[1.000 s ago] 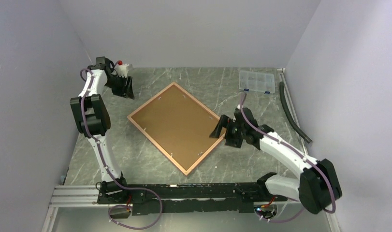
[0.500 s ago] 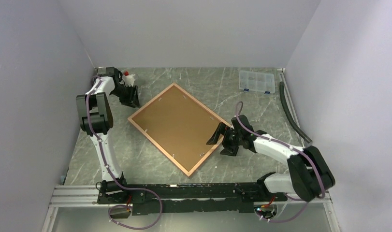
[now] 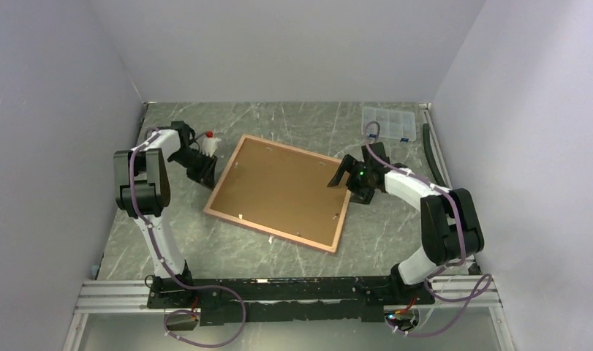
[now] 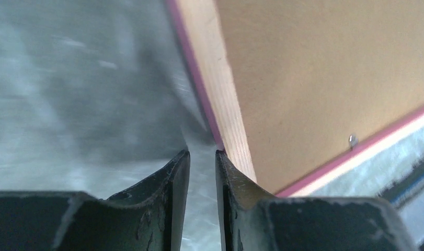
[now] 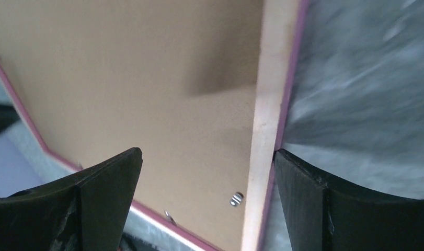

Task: Put the photo into the frame

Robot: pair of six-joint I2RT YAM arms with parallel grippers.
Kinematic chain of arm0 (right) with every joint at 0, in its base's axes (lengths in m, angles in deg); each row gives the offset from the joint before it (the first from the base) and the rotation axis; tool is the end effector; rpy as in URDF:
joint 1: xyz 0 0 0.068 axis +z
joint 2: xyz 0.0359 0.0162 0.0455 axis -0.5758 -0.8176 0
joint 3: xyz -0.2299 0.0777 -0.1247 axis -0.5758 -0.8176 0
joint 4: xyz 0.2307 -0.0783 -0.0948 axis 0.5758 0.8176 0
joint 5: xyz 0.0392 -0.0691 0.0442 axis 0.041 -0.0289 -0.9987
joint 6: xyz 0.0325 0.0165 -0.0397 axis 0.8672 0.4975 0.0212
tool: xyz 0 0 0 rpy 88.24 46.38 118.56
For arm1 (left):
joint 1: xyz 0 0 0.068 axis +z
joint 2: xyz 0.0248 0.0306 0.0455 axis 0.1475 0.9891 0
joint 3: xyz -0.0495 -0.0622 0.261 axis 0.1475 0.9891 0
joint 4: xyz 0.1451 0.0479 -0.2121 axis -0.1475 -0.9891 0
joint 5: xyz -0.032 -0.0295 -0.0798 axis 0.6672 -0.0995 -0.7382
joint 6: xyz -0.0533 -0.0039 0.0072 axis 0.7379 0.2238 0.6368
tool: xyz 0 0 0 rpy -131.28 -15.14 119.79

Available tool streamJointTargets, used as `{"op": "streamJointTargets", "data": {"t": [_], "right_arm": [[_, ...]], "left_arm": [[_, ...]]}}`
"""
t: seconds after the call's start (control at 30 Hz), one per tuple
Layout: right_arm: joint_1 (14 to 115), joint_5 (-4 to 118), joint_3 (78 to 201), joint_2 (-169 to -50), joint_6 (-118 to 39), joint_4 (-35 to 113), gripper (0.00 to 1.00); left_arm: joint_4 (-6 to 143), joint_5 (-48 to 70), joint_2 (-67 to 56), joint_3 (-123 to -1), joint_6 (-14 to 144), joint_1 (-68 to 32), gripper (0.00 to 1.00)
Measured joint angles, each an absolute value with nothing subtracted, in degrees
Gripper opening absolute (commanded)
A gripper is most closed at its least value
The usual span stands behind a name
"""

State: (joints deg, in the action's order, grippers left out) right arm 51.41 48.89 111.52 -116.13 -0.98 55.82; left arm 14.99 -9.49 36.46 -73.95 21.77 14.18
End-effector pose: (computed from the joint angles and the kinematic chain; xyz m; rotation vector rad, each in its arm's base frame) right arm 0.2794 0.0917 0.1728 0.5687 2.6445 0.7299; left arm 0.3892 0.0216 0.1570 0.6654 2.7508 -0.6488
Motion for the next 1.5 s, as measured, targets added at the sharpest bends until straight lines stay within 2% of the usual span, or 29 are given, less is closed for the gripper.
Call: {"op": "streamJointTargets", "data": {"t": [0.3,0.4,0.67,0.8,1.07,1.5], "right_arm": [[45.38,55.95,121.62,-123.37,-7.17,60.26,1.0],[46.25,56.06,124.2,-123.08,-6.73,61.55,1.0],[54.62,56.17,125.86,-115.28,-3.28,60.04,0.99],[62.8,53.11,130.42,-119.82,-1.05,56.83,0.96],[76.24,46.71,141.97,-138.43,1.42,50.86,0.9],[80.5,41.79,151.28,-151.08,6.32,44.65,0.8]], "left_arm": [[0.41,-15.39,33.32,-63.76,10.97,6.33,0.33],[-2.8,-19.09,33.07,-63.3,10.49,5.39,0.38],[-1.49,-26.69,32.4,-66.01,14.99,14.26,0.46],[2.14,-29.23,32.53,-65.07,18.84,15.9,0.45],[6.12,-32.09,35.59,-61.71,22.54,13.96,0.37],[10.58,-32.03,37.29,-60.5,27.82,13.98,0.26]]}}
